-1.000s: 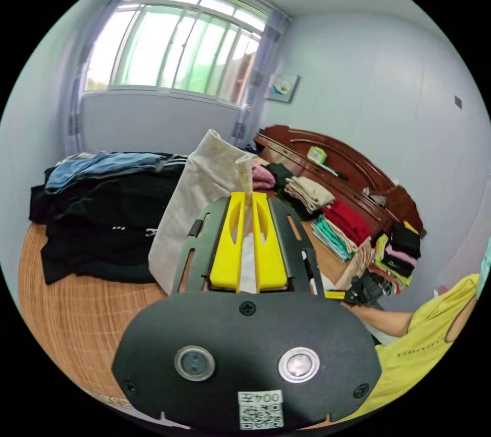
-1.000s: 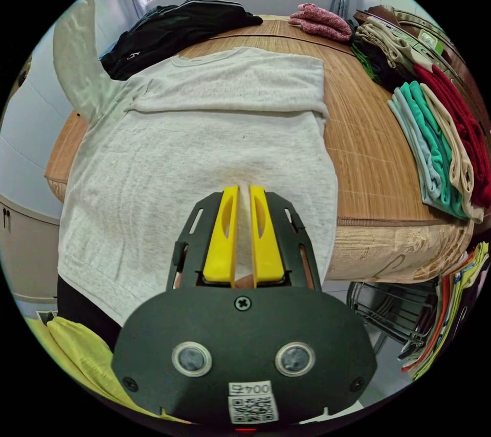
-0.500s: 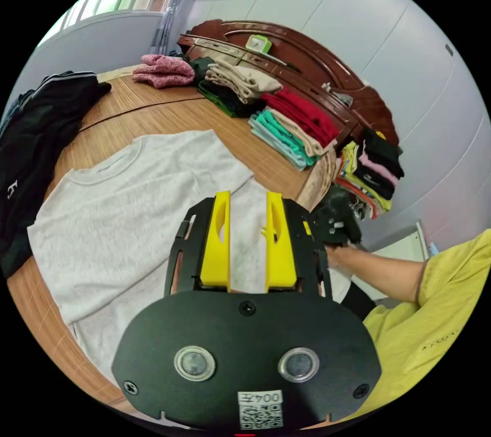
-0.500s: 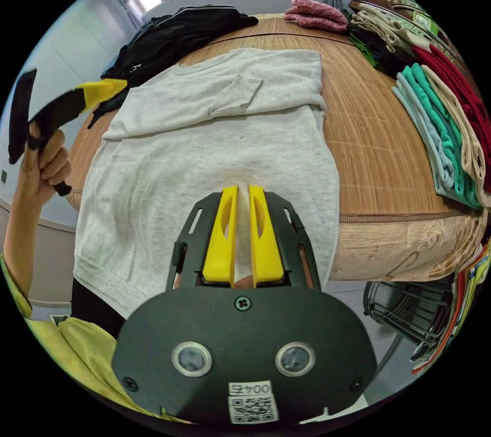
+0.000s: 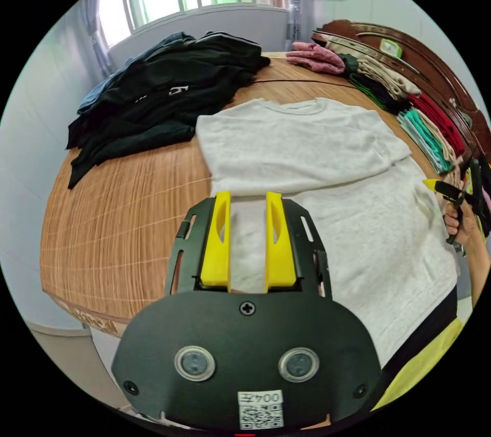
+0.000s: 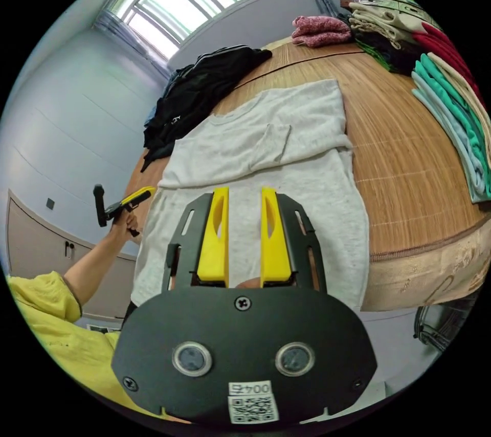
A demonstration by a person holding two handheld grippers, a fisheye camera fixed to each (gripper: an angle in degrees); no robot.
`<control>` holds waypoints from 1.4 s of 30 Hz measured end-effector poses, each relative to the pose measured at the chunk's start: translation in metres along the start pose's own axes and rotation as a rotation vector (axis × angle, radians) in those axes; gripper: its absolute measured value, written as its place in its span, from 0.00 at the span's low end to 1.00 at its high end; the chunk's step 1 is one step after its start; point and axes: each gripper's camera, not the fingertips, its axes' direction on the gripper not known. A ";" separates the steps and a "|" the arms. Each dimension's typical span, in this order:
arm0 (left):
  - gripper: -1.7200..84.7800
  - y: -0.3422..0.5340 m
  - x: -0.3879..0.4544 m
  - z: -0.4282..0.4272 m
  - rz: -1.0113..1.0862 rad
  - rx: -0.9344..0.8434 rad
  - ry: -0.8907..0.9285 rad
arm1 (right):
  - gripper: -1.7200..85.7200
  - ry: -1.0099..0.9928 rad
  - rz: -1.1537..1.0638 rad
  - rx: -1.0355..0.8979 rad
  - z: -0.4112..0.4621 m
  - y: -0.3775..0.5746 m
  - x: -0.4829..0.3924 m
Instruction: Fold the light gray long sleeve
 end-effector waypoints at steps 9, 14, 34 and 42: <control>0.11 -0.001 0.015 -0.033 0.003 0.041 -0.060 | 0.15 -0.081 -0.258 -0.184 0.104 -0.097 -0.108; 0.10 -0.004 0.012 -0.034 -0.065 -0.005 -0.055 | 0.17 -0.031 -0.419 -0.238 0.172 -0.156 -0.182; 0.06 -0.007 0.042 -0.050 -0.078 -0.039 -0.047 | 0.14 0.258 -0.743 -0.522 0.458 -0.290 -0.311; 0.05 -0.005 0.040 -0.046 -0.125 -0.033 -0.006 | 0.03 0.265 -0.686 -0.495 0.475 -0.322 -0.285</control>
